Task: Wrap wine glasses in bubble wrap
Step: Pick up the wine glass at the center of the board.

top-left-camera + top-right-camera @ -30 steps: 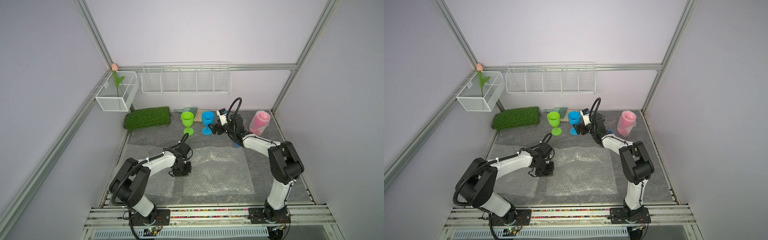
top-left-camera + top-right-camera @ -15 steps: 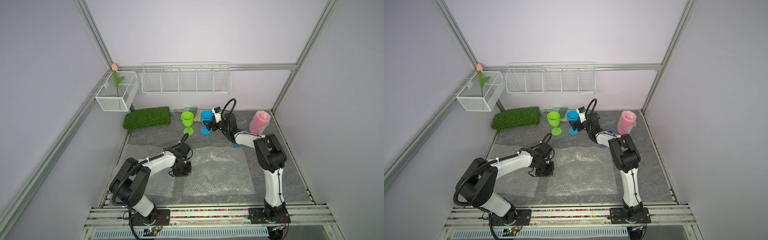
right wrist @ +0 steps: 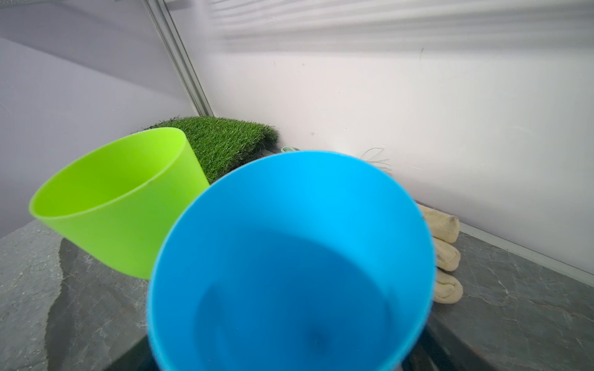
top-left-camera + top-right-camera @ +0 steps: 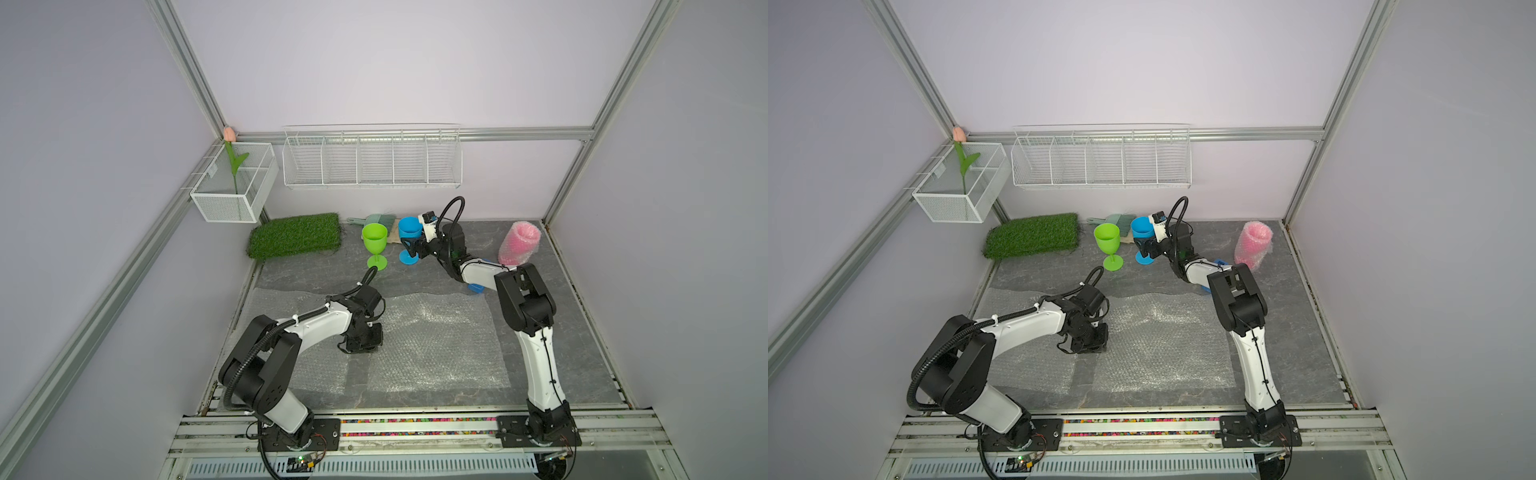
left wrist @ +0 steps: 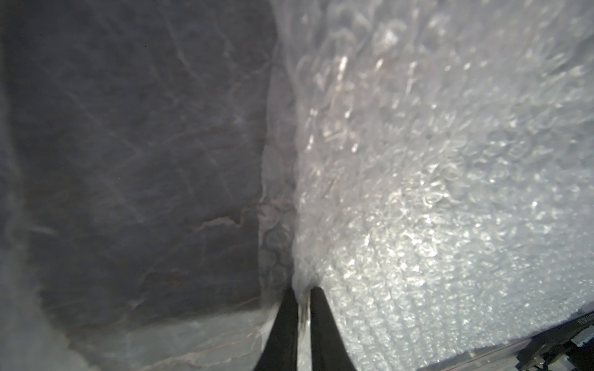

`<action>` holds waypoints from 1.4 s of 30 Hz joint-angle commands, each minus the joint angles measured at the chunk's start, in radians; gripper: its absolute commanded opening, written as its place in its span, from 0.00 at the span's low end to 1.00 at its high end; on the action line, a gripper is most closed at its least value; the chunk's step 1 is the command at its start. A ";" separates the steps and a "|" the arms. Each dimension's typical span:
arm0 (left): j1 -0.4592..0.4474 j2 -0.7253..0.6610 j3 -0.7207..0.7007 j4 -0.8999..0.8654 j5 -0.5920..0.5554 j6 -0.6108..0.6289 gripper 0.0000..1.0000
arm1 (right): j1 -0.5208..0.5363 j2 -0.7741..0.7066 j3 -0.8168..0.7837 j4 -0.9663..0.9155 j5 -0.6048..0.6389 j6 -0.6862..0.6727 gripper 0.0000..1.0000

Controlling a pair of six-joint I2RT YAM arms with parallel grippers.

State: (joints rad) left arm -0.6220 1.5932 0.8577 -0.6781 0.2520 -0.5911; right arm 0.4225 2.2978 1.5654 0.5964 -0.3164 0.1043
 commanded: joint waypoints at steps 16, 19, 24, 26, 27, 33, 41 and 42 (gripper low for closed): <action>-0.001 0.021 0.008 0.008 -0.005 -0.010 0.11 | 0.001 -0.006 0.036 0.013 -0.018 -0.036 0.81; -0.002 0.021 0.005 0.012 -0.004 -0.012 0.11 | 0.001 -0.028 0.023 0.018 -0.021 -0.036 0.79; -0.001 0.016 0.006 0.015 -0.009 -0.012 0.11 | 0.002 -0.095 -0.010 0.015 -0.017 -0.036 0.78; -0.001 0.012 0.007 0.014 -0.013 -0.010 0.11 | 0.001 -0.131 -0.031 0.007 -0.015 -0.034 0.78; -0.001 0.011 0.009 0.012 -0.015 -0.008 0.10 | 0.001 -0.153 -0.047 0.005 -0.014 -0.033 0.78; 0.002 0.008 0.026 -0.003 -0.038 0.016 0.10 | 0.005 -0.318 -0.145 -0.100 -0.016 -0.010 0.79; 0.014 -0.021 0.030 0.026 -0.058 0.051 0.10 | 0.012 -0.566 -0.295 -0.368 -0.106 0.179 0.80; 0.017 -0.025 0.031 0.030 -0.059 0.056 0.10 | 0.014 -0.595 -0.312 -0.410 -0.128 0.219 0.80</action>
State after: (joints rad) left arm -0.6151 1.5936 0.8619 -0.6701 0.2222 -0.5594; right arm 0.4267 1.7615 1.3029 0.3462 -0.3737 0.2035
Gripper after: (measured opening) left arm 0.098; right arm 0.801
